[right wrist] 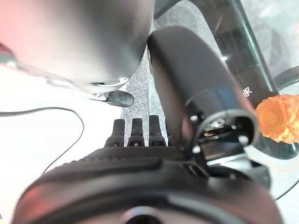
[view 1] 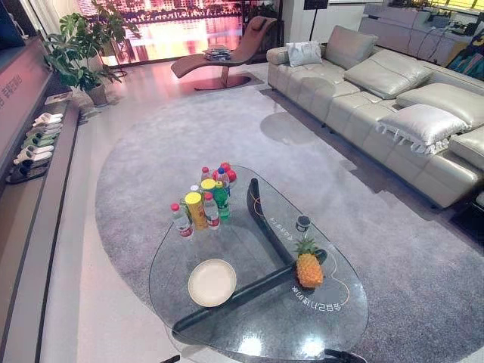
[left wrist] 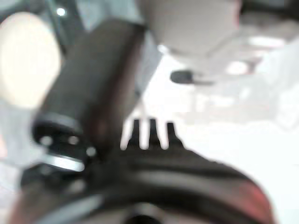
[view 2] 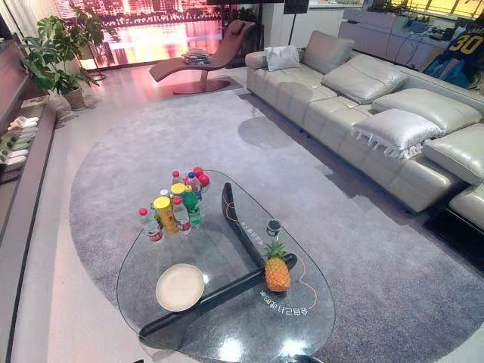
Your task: Pick up the fruit to the plate
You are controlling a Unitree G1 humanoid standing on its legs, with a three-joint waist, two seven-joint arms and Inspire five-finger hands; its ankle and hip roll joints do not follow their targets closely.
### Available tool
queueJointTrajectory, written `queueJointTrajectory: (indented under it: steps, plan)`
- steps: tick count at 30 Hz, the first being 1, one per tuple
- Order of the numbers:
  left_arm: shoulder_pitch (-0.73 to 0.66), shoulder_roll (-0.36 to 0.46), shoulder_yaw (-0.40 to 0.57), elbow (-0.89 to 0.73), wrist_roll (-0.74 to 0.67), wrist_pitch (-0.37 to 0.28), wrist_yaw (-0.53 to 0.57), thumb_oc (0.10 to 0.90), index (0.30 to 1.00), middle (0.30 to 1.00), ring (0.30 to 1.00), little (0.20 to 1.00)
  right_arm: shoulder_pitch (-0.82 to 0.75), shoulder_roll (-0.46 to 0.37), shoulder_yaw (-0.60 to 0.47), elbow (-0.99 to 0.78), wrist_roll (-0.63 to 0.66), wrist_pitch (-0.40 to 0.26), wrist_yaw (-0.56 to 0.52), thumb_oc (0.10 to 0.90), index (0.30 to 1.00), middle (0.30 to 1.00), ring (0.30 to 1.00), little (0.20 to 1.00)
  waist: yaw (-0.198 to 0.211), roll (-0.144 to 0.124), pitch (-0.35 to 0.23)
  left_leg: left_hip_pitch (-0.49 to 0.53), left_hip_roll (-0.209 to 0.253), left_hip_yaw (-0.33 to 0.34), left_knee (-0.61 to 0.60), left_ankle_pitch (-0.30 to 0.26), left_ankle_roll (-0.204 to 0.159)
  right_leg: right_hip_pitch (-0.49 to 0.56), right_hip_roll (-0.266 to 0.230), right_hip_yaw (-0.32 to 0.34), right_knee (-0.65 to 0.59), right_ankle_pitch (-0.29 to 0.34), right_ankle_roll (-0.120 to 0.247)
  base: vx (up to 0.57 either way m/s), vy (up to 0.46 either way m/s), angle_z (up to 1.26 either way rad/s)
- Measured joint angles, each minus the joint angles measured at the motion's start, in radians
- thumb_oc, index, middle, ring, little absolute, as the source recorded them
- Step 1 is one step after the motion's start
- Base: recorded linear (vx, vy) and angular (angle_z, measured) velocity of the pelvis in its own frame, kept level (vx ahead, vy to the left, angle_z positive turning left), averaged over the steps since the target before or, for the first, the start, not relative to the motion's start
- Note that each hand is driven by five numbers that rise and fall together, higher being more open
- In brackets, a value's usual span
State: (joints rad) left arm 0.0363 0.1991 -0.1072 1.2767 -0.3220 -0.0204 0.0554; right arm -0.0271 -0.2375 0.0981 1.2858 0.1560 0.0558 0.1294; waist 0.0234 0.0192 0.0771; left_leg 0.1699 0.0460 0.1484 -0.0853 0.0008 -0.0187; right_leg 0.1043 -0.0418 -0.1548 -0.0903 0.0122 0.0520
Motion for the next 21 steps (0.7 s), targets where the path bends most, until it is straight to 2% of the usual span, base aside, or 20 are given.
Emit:
queueJointTrajectory:
  steps: [21]
  plan:
    - [0.0,0.0,0.0,0.0,0.0,-0.003,-0.005,0.8,0.9,0.9,0.9,0.9,-0.001,0.0,0.0,0.0,0.001,-0.002,-0.007,0.8,0.9,0.9,0.9,0.9,0.0,0.005,0.003,0.001,0.0,0.001,0.0,0.0,0.0,0.0,0.0,0.0,0.0,-0.001,0.0,-0.01,0.01,-0.01]
